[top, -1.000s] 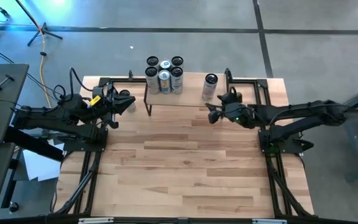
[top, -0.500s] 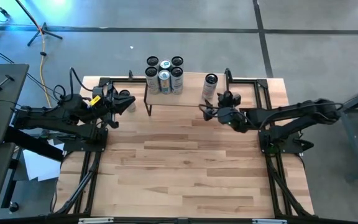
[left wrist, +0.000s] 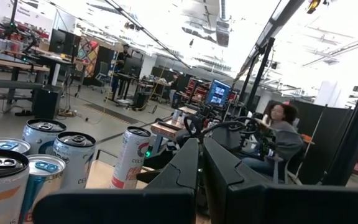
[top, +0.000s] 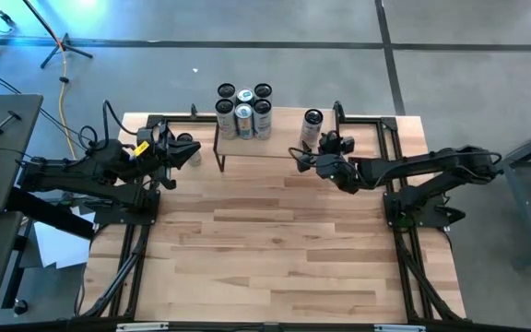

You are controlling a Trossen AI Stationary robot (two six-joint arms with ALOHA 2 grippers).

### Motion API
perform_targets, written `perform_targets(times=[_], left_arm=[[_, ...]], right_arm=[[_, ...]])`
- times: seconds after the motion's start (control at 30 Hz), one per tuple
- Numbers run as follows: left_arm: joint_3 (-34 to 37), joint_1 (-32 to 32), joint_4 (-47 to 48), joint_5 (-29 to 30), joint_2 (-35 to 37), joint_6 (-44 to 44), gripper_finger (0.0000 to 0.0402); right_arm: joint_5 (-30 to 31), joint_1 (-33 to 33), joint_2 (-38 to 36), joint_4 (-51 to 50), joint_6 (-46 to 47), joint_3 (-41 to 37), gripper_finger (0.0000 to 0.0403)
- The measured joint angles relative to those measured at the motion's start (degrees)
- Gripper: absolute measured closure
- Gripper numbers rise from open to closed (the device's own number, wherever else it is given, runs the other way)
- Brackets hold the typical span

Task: Place canned beverage on shelf
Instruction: Put the right black soda can on the shelf

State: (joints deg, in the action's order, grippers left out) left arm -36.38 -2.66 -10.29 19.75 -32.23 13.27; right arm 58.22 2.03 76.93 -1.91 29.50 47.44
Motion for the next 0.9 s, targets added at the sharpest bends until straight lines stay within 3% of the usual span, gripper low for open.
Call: perform_targets(times=[0.77,0.9], left_arm=[[0.0,0.0,-0.1,0.0,0.0,0.1,0.0402],[0.0,0.0,-0.1,0.0,0.0,0.1,0.0402]], right_arm=[[-4.0,5.1,0.0,3.5,-1.4,0.0,0.0093],[-4.0,5.1,0.0,3.5,-1.4,0.0,0.0108]])
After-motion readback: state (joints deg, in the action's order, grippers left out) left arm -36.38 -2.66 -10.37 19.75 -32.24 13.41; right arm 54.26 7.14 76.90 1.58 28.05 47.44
